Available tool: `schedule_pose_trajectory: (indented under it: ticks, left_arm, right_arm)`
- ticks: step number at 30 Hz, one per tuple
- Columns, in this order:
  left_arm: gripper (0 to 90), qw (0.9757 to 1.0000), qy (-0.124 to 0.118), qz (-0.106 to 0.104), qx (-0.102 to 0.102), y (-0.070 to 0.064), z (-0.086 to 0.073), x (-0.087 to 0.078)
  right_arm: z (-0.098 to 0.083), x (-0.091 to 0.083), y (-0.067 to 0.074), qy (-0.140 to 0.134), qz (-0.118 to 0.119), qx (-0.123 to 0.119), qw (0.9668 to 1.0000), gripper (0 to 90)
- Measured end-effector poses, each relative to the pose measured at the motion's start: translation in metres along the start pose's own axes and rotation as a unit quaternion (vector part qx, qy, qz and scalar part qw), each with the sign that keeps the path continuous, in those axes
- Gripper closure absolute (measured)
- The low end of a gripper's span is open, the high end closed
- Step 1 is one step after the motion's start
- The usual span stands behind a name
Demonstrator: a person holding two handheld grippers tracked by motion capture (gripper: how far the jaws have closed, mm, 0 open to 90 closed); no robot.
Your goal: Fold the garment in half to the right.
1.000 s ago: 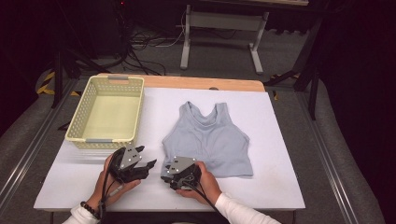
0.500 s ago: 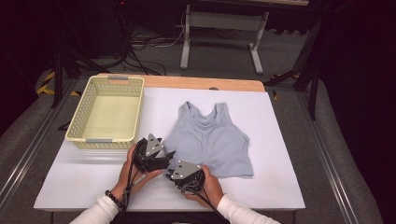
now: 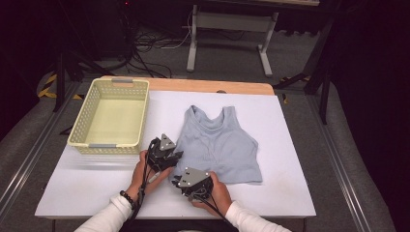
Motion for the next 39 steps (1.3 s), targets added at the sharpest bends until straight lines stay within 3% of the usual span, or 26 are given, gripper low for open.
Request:
schedule_pose_trajectory:
  ticks: [5,10,17,22,27,32,39]
  left_arm:
    - [78.1,0.9999,0.001,0.006,0.016,-0.002,-0.001,-0.003]
    - [78.9,0.9997,-0.005,0.015,0.018,0.001,-0.001,-0.01]
    - [78.9,0.9995,-0.006,0.027,0.016,0.008,-0.008,-0.026]
    - [78.9,0.9994,-0.02,0.022,0.016,0.011,-0.009,-0.037]
    - [78.5,0.9989,-0.038,0.02,0.019,0.005,0.002,-0.04]
    - [76.7,0.9977,-0.063,0.019,0.015,-0.002,0.017,-0.042]
    - [69.4,0.9941,-0.107,0.01,0.016,-0.012,0.043,-0.045]
  right_arm:
    - [0.001,-0.001,0.001,0.001,0.001,-0.011,0.9999,82.2]
    - [0.004,-0.003,0.0,-0.011,0.014,0.0,0.9998,82.8]
    - [0.012,-0.004,0.005,-0.026,0.017,-0.005,0.9995,82.9]
    - [0.018,-0.008,0.009,-0.039,0.011,-0.015,0.9991,82.9]
    - [0.016,-0.02,0.005,-0.046,0.002,-0.007,0.9989,82.9]
    - [0.007,-0.042,-0.01,-0.063,-0.006,0.024,0.9977,83.0]
    - [-0.007,-0.071,-0.028,-0.085,-0.033,0.056,0.9943,83.3]
Point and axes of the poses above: each handheld gripper's, and its own axes: x roughly forward along the jaws, z roughly out of its top, y roughly to its left, the point moved 5 cm from there along x, roughly forward along the jaws, and after that the axes turned 12 degrees about y, right-handed, at the moved point
